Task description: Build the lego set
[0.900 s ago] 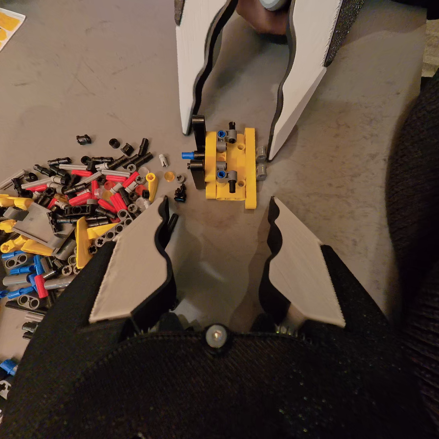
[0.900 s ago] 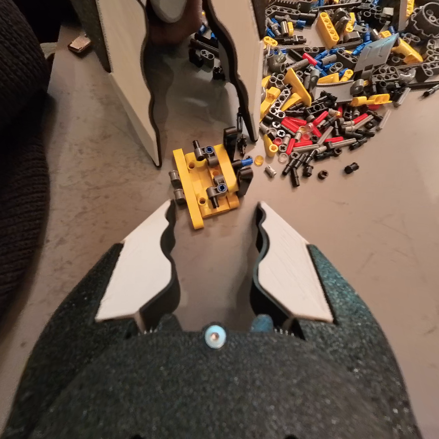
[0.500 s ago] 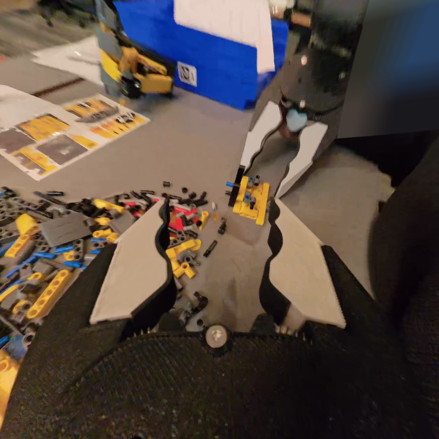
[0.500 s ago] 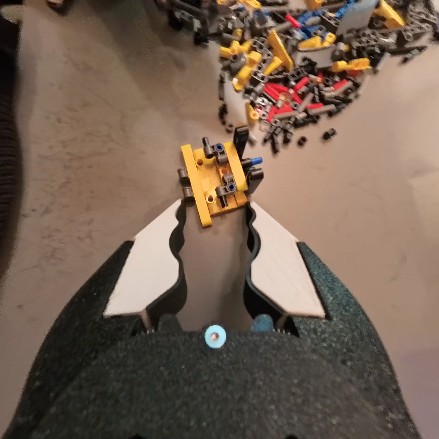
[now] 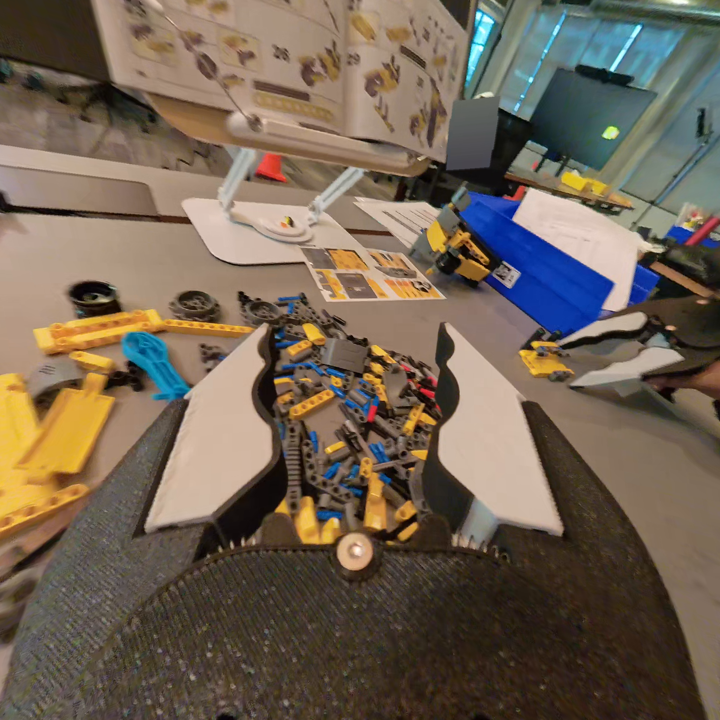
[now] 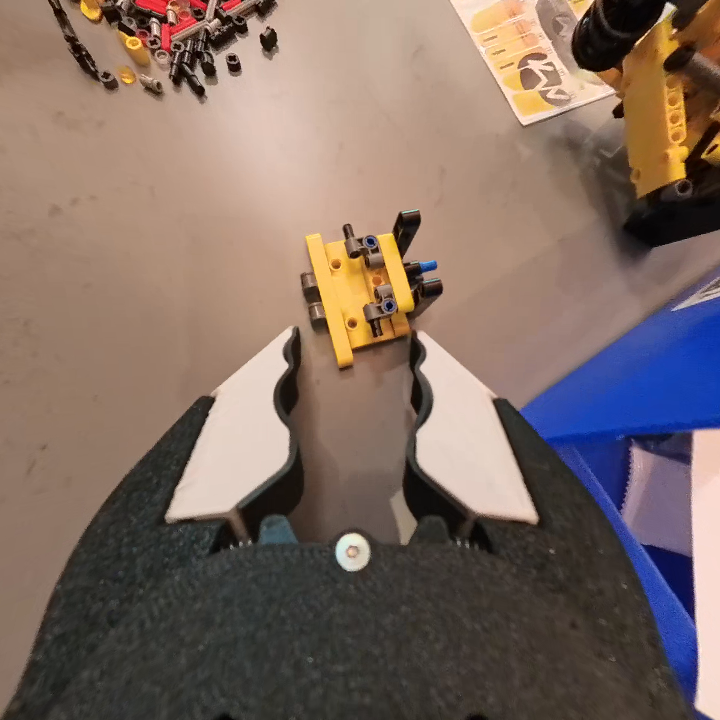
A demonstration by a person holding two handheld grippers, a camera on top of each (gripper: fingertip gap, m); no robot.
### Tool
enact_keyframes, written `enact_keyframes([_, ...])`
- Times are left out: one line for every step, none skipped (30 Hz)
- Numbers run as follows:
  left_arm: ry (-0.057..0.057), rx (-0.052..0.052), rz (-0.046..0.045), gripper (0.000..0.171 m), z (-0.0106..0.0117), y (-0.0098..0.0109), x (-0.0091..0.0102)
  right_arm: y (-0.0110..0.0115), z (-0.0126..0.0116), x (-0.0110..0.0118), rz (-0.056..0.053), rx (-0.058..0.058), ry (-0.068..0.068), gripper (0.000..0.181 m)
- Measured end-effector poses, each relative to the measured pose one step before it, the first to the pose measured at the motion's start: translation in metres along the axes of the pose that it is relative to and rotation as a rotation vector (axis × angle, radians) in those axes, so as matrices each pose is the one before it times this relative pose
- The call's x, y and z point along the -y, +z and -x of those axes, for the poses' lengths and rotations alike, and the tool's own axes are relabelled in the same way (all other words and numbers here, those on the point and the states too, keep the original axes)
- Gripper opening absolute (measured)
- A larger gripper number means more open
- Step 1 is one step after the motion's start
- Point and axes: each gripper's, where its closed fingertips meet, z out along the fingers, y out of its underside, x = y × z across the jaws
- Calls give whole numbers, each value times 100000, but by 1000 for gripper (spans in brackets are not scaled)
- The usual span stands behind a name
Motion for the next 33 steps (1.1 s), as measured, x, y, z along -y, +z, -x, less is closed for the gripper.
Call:
enact_keyframes([2270, 3836, -1594, 80, 842, -429, 446, -167, 36, 27, -800, -492, -719, 56])
enact_keyframes([3096, 4468, -1583, 77, 1017, -500, 463, -233, 124, 210, -1635, 13, -737, 56])
enact_keyframes([3185, 4786, -1177, 74, 1187, -550, 373, -307, 176, 436, -2772, 385, -472, 56])
enact_keyframes([2543, 4502, -748, 72, 1242, -507, 263, -383, 248, 666, -3858, 935, -317, 56])
enact_keyframes([1368, 3821, -299, 72, 1209, -428, 107, -418, 314, 871, -4762, 1229, -521, 56])
enact_keyframes([248, 3001, 26, 72, 1140, -322, 11, -428, 359, 1003, -5358, 1241, -907, 56])
enact_keyframes([-754, 1627, 58, 71, 912, -217, -50, -386, 437, 1091, -5679, 1472, -1115, 56])
enact_keyframes([-1698, 654, 15, 71, 725, -155, -59, -322, 469, 1060, -5602, 1623, -1058, 56])
enact_keyframes([-2310, -91, -188, 71, 510, -99, -30, -232, 443, 954, -5055, 1429, -954, 56])
enact_keyframes([-2769, -1294, -350, 71, 195, -30, -40, -143, 404, 814, -4314, 1285, -832, 56])
enact_keyframes([-3122, -2276, -280, 71, -104, 41, -65, -55, 381, 655, -3532, 1316, -659, 56])
enact_keyframes([-2610, -2493, 124, 71, -261, 95, -113, 9, 307, 477, -2591, 1202, -417, 56])
enact_keyframes([-1191, -1782, 504, 71, -250, 106, -137, 50, 260, 298, -1742, 1059, -282, 56])
enact_keyframes([254, -320, 494, 70, -128, 70, -103, 99, 224, 177, -1114, 1024, -139, 56])
enact_keyframes([1292, 290, 63, 70, -106, 14, -11, 141, 261, 61, -560, 1377, 160, 57])
enact_keyframes([1552, 502, -499, 70, -100, -54, 95, 200, 281, -30, 19, 1652, 441, 57])
enact_keyframes([1452, 645, -1370, 70, -93, -128, 230, 240, 251, -106, 453, 1432, 467, 58])
enact_keyframes([1416, 500, -2184, 70, -94, -221, 387, 262, 226, -138, 744, 1180, 254, 59])
enact_keyframes([1415, 992, -3802, 67, -17, -413, 685, 278, 250, -133, 726, 1106, -60, 60])
enact_keyframes([1915, 1114, -6606, 65, -3, -670, 1149, 309, 217, -101, 579, 865, -263, 60])
enact_keyframes([1918, 1976, -7883, 64, 156, -811, 1349, 333, 138, -114, 694, 429, -190, 61])
enact_keyframes([1310, 2452, -7120, 61, 307, -744, 1183, 314, 129, -91, 527, 332, -123, 61])
enact_keyframes([545, 2239, -4985, 58, 328, -513, 789, 279, 188, -25, 4, 743, -130, 61])
enact_keyframes([-62, 867, -2261, 55, 157, -244, 348, 261, 224, 3, -123, 1024, -14, 61])
enact_keyframes([-509, -233, -238, 53, -42, -39, 48, 250, 232, 47, -189, 1125, 118, 61])
enact_keyframes([-220, -1060, 337, 53, -222, 46, -70, 272, 287, 114, -413, 1522, 209, 61])
enact_keyframes([246, -1388, 238, 52, -338, 56, -43, 347, 323, 181, -548, 1632, 696, 60])
enact_keyframes([782, -1751, -448, 50, -464, -11, 88, 479, 481, 335, -839, 2430, 1742, 59])
enact_keyframes([1224, -1734, -1037, 48, -503, -71, 182, 631, 953, 525, -1604, 4928, 2270, 57])
enact_keyframes([1532, -1294, -861, 45, -453, -49, 154, 791, 1241, 607, -2248, 6015, 2324, 55])
enact_keyframes([1662, -1067, 7, 42, -396, 28, -18, 935, 1238, 460, -1567, 5314, 1628, 54])
enact_keyframes([1206, -1194, 1337, 41, -383, 154, -249, 1021, 1129, 143, 408, 3991, -192, 53])
enact_keyframes([532, -1476, 2053, 41, -381, 208, -355, 1000, 900, -116, 2100, 2003, -2680, 51])
